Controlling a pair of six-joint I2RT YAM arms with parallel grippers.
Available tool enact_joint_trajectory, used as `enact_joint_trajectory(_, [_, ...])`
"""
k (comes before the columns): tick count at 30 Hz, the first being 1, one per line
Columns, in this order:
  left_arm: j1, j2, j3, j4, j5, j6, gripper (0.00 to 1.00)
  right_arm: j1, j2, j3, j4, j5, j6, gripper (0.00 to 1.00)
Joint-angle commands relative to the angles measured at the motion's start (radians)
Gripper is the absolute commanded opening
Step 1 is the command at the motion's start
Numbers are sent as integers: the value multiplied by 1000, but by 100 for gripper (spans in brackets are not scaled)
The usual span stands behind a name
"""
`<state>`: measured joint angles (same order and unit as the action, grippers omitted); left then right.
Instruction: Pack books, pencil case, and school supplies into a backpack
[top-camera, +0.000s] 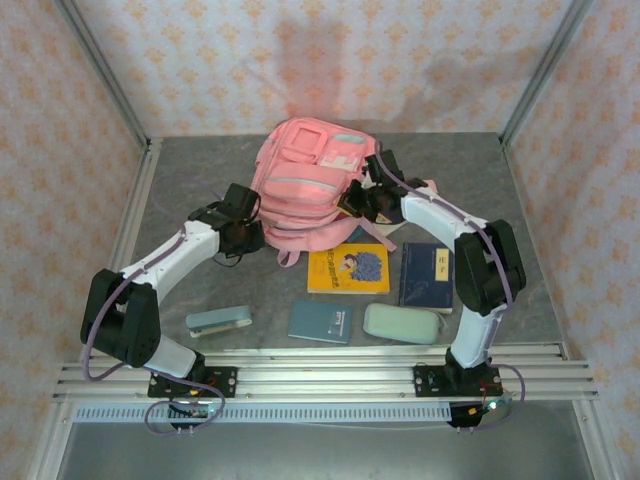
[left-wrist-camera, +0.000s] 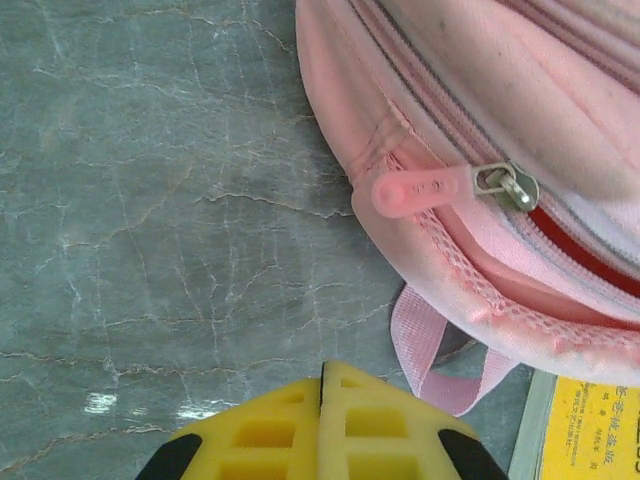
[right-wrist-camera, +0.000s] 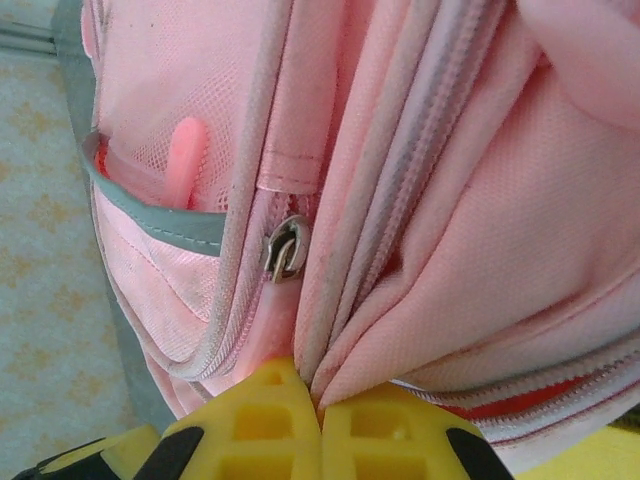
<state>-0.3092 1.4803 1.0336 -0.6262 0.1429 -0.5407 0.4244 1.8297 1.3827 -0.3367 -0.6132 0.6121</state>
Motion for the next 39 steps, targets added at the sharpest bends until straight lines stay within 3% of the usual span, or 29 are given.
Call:
enact_joint_trajectory(1, [7,32,62,-40,15,71,22,-2,-39,26,-24,13,-126,0])
enact_joint_trajectory(3, [7,49,96,-51,39,123,36,-4,-56,21,-35,4,-155,0])
enact_joint_trajectory(5, [6,81,139,-78,51,171,40,-8,-71,24,-58,1,-190,0])
enact_joint_trajectory(10, [4,129,198,-109,34,251,41,-30,-114,23,-121,38,-293,0])
enact_joint_trajectory(16, [4,161,223,-92,68,223,41,-76,-102,60,-234,220,-336,2])
enact_joint_trajectory(18, [4,147,207,-75,82,207,41,-102,-99,55,-243,264,-307,10])
enact_joint_trajectory(21, [4,124,185,-62,99,192,41,-112,-114,59,-269,331,-248,35])
enact_joint_trajectory(25, [4,102,176,-68,98,178,41,-85,-196,7,-199,226,-185,46])
enact_joint_trajectory(28, [4,90,174,-66,102,162,42,-21,-232,20,-249,332,-186,51])
enact_joint_trajectory(30, [4,83,171,-63,104,153,42,1,-248,-8,-231,325,-49,53])
enact_joint_trajectory(32, [4,76,169,-57,104,150,42,27,-269,-59,-208,313,193,53])
enact_joint_trajectory(35, [4,76,165,-50,107,149,42,84,-332,-178,-115,326,500,46])
enact_joint_trajectory(39, [4,76,154,-37,120,144,42,140,-401,-304,-33,396,749,44])
